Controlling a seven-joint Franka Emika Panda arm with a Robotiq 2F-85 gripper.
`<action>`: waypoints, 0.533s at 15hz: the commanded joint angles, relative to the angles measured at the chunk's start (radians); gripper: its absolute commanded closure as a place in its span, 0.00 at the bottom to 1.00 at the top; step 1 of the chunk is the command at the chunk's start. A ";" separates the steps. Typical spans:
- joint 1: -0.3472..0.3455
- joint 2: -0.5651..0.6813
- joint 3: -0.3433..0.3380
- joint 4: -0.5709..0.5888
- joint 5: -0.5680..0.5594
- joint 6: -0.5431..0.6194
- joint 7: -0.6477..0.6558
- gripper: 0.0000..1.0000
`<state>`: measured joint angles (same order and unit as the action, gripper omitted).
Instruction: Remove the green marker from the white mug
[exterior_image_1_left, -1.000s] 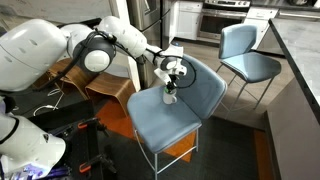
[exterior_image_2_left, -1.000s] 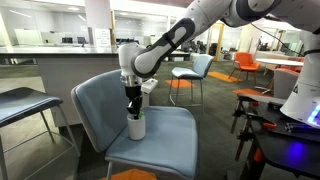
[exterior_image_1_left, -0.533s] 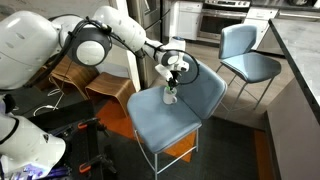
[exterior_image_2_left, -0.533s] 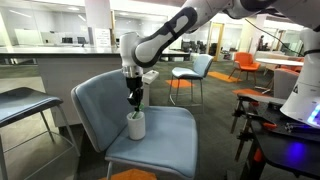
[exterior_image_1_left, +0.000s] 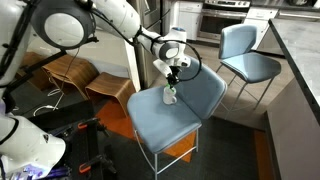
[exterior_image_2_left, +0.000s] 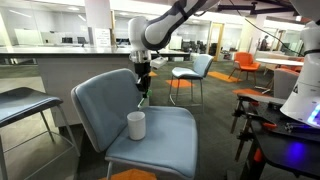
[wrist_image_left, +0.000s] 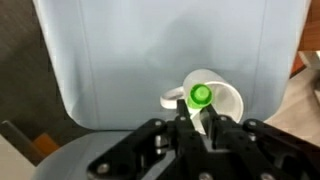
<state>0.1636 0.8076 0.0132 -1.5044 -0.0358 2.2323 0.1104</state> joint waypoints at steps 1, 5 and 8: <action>0.016 -0.129 -0.049 -0.190 -0.036 0.087 0.095 0.95; 0.004 -0.172 -0.068 -0.334 -0.072 0.179 0.115 0.95; -0.053 -0.151 -0.013 -0.432 -0.030 0.352 0.003 0.95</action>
<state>0.1573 0.6760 -0.0454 -1.8379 -0.0835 2.4385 0.1897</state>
